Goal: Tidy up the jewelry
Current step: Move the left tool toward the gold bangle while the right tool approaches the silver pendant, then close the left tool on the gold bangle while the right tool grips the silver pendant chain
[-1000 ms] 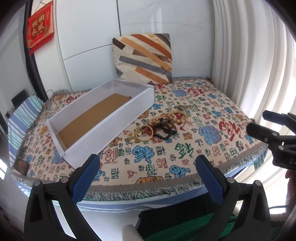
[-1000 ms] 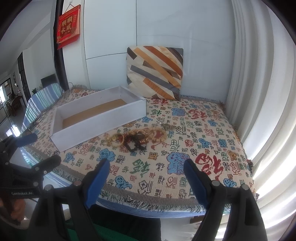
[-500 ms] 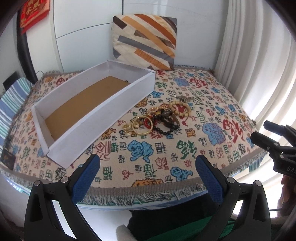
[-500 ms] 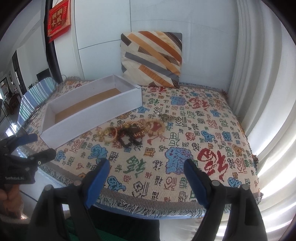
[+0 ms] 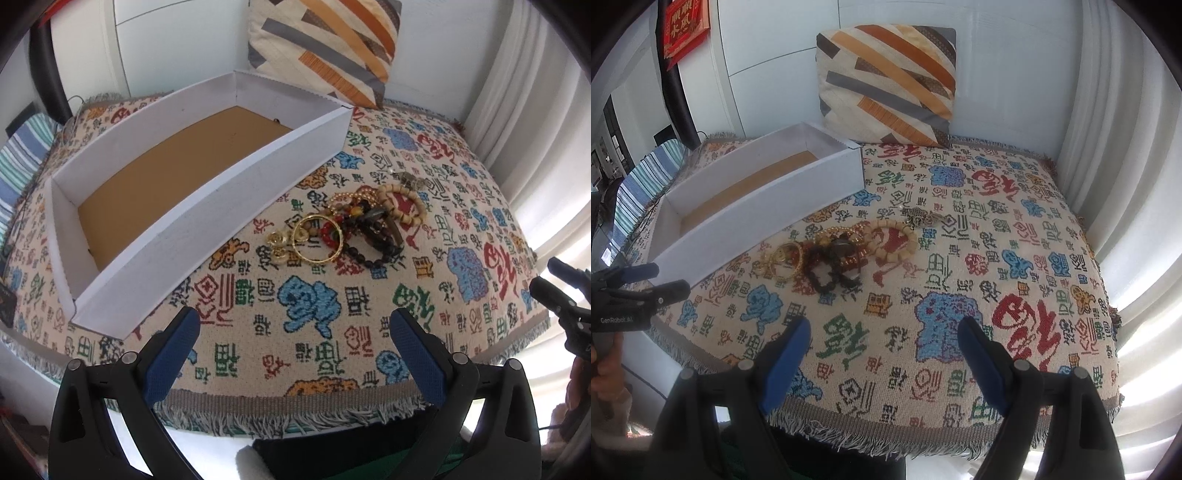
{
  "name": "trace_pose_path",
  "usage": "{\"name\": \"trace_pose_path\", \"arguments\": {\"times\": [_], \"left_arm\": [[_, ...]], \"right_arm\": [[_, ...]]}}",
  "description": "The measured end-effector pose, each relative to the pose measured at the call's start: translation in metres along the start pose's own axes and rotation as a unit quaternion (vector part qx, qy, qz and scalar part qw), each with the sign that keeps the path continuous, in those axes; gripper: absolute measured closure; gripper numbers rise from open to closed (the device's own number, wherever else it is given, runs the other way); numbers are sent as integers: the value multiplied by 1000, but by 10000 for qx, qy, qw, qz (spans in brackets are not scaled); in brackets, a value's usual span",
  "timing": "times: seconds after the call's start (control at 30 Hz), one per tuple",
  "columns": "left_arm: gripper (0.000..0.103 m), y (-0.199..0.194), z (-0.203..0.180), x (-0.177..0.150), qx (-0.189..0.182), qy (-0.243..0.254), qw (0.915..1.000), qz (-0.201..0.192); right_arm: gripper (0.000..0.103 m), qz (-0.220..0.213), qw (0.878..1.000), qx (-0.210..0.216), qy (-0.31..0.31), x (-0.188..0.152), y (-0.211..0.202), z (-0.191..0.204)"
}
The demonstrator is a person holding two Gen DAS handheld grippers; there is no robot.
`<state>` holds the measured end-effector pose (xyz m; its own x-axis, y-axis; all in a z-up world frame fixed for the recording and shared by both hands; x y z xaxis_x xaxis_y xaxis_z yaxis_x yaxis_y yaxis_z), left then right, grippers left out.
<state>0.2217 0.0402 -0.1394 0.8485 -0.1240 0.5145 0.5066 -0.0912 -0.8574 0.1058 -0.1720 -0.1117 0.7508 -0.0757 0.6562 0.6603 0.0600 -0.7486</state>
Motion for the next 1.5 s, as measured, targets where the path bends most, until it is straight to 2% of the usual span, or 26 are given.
{"name": "trace_pose_path", "arguments": {"times": [0.17,0.27,0.5,0.73,0.87,0.97,1.1,1.27,1.4,1.5], "left_arm": [[1,19,-5,15,-265,-32,9994,240],[1,36,-8,24,-505,-24,9973,530],[1,75,-8,39,-318,386,9949,876],[2,105,-7,56,-641,528,9890,1225],[2,111,-6,59,-677,525,9873,1336],[2,114,-5,57,-657,610,9854,1446],[2,115,-9,54,-643,992,9811,1530],[2,121,-22,52,-679,1707,9713,1514],[2,137,-36,55,-825,2034,9631,1561],[2,154,-41,61,-914,2044,9614,1602]], "right_arm": [[19,247,9996,99,-42,12,19,-6],[19,387,9991,110,-101,23,30,-13],[19,702,9973,210,34,48,66,-37],[19,1379,9889,429,363,91,137,-64],[19,1778,9803,653,552,123,190,-62],[19,2034,9758,780,191,141,229,-46],[19,2176,9734,577,-428,152,268,-32],[19,2373,9649,350,-1068,144,296,-15],[20,2428,9633,183,-1130,139,311,-14],[36,2417,9625,5,-1233,135,317,-15]]}}
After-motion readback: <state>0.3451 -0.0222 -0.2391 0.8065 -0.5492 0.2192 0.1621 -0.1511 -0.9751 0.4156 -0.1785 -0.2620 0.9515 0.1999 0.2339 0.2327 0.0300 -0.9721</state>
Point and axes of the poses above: each gripper's, at about its wrist camera, not at the fingertips, and y roughly the way its jaws point, z to its left, x to its top, the point moved 8 cm from there along y, roughly the way its jaws point, and after that the axes turned 9 degrees about y, right-handed, at the moved point
